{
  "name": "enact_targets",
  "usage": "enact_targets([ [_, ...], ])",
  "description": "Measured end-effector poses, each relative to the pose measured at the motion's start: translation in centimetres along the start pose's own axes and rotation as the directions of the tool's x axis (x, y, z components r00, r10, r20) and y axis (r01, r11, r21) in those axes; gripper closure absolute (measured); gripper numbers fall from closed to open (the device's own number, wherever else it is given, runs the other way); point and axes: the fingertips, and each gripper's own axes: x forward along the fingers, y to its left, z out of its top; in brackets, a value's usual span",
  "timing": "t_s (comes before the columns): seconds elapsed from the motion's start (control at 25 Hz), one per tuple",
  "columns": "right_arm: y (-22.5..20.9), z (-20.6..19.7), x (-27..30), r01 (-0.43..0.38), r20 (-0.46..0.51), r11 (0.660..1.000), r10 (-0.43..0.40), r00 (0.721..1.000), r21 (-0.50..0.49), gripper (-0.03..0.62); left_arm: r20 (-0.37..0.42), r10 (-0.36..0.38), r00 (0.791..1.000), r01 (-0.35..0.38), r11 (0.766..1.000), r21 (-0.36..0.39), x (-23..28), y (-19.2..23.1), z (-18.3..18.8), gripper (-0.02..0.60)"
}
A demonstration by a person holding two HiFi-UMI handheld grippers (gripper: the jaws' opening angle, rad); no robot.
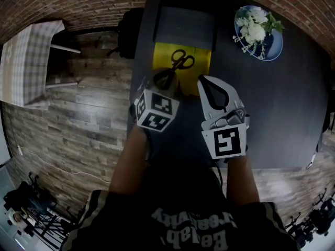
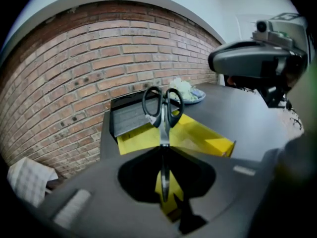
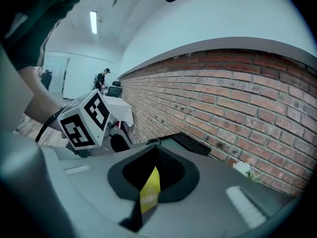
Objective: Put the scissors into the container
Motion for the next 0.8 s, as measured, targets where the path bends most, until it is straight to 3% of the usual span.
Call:
enact_targets([
  [0.32,0.3,-0.2,0.7,-0.008,-0.007,1.000,0.008,1.000,0.015,0.588,-0.025,-0.022,0.999,0.021,0.999,-0.041,0.6,0.1,-1.2,0.531],
  [0.8,0.5,-1.3,0.7,-0.011,-0.018,0.999,0.012,1.000,0.030,0.588,-0.074,-0.012,0.997,0.013,1.000,0.012,1.5,0.1,-2.3,0.531],
])
